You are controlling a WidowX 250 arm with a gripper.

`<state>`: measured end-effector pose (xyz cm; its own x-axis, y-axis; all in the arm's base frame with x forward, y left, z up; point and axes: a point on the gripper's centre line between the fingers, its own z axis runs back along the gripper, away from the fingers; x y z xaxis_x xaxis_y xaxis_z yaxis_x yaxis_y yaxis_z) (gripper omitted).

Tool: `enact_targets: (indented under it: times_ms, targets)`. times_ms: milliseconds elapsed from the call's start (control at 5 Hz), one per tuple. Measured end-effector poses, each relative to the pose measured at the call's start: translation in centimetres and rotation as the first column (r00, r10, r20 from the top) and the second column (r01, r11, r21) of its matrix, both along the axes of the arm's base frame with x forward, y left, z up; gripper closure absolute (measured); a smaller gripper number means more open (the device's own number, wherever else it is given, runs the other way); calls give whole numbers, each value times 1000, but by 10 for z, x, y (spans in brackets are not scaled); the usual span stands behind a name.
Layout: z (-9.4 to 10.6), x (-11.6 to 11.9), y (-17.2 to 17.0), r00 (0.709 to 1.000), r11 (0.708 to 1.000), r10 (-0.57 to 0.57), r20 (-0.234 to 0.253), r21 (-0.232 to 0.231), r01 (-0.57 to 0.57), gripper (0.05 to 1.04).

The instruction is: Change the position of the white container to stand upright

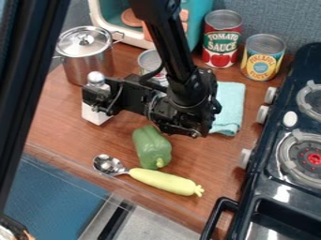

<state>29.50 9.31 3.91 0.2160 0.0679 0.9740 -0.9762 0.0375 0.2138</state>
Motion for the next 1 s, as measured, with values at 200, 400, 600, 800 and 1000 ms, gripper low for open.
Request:
enact_targets:
  times_ms: [200,400,600,800,1000]
  targets:
    - [3,0,-2,999,1000,9,43,-10,-8,461]
    - [17,-2,-8,992,998,26,122,-55,-19,461]
    - [27,-3,-9,984,996,46,172,-85,-32,461]
    - [29,-6,-9,979,993,65,194,-109,-44,461]
    - [28,-6,-9,979,993,66,195,-112,-44,461]
